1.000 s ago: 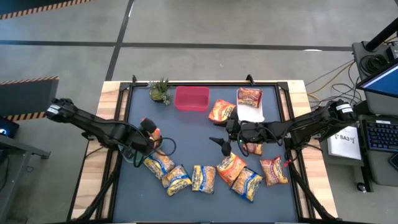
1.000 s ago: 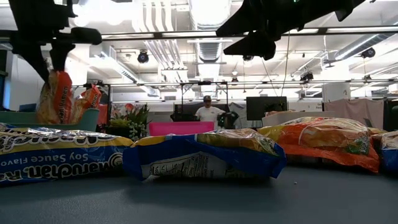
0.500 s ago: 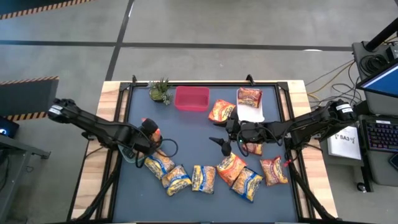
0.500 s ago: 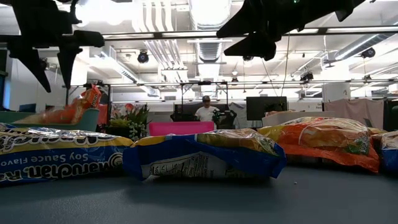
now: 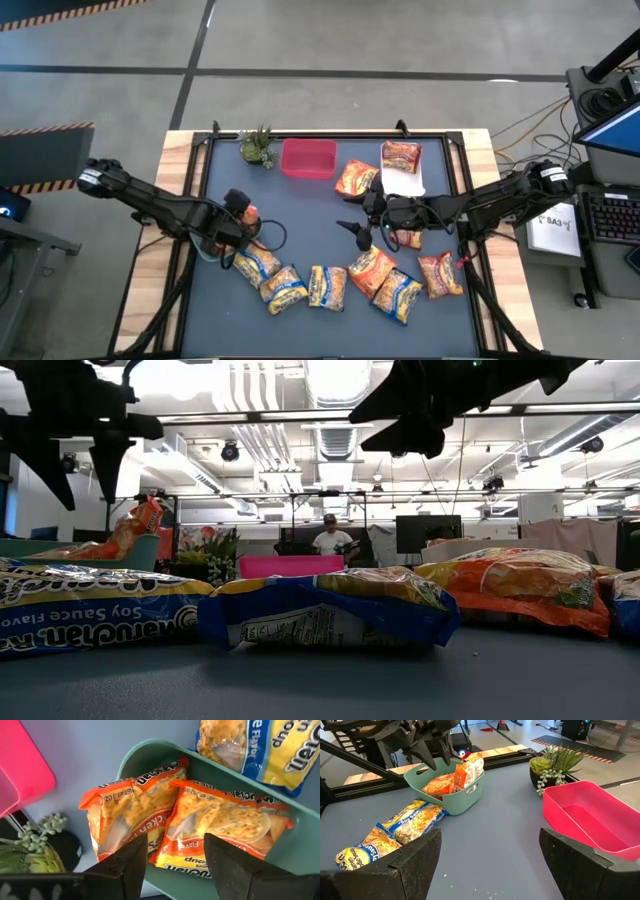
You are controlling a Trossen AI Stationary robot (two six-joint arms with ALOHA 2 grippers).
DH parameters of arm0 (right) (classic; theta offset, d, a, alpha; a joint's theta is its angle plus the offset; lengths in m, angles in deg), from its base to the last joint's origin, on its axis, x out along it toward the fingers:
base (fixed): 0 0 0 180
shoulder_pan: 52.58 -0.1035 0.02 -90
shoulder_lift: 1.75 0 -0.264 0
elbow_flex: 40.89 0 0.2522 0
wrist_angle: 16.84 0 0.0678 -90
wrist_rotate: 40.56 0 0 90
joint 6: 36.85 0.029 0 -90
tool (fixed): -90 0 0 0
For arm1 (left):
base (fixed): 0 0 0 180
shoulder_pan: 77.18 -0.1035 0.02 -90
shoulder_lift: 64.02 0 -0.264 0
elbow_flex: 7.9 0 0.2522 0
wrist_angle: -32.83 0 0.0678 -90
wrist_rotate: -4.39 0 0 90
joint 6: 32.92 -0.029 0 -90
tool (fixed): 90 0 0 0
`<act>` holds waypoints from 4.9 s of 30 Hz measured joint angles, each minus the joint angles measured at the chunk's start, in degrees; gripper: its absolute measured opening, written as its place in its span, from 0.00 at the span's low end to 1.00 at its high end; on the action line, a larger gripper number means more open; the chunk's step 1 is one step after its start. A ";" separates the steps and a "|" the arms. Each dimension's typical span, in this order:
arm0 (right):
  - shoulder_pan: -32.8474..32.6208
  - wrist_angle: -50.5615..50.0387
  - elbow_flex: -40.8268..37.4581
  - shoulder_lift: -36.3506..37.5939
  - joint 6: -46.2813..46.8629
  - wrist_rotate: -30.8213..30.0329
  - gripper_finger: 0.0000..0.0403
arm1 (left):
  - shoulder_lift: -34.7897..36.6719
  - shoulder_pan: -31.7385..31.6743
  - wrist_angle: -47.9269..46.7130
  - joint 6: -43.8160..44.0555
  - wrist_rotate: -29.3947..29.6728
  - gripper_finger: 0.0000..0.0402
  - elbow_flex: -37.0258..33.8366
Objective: Sort Maruchan noodles
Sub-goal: Put the orange noodle pack into the green bin
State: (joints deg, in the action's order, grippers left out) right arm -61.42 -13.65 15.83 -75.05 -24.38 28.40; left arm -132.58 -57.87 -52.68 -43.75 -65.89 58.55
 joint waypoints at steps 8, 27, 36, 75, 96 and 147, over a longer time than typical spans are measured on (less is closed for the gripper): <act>0.00 -0.02 0.00 0.00 0.59 0.01 0.81 | 0.00 0.00 1.50 1.61 -2.24 0.43 0.00; 0.13 0.29 0.02 0.00 2.07 0.50 0.81 | -0.07 0.62 5.77 6.16 -3.23 0.38 1.14; -0.27 0.67 -1.00 0.00 -2.07 0.47 0.81 | 0.51 0.85 12.19 15.52 -4.62 0.37 1.14; 3.50 -18.82 1.75 0.00 13.62 1.56 0.70 | 10.94 3.85 63.29 7.07 8.88 0.12 -14.17; 10.93 -30.59 6.85 -5.98 17.09 4.56 0.67 | 4.78 3.85 62.72 8.37 9.59 0.12 -11.96; 11.70 -57.78 35.21 -33.27 7.38 3.73 0.03 | 4.87 3.85 63.96 8.37 9.80 0.12 -11.98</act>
State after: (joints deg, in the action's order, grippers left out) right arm -49.72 -71.43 51.04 -108.32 -17.00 32.12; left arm -127.70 -54.02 11.28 -35.38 -56.10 46.57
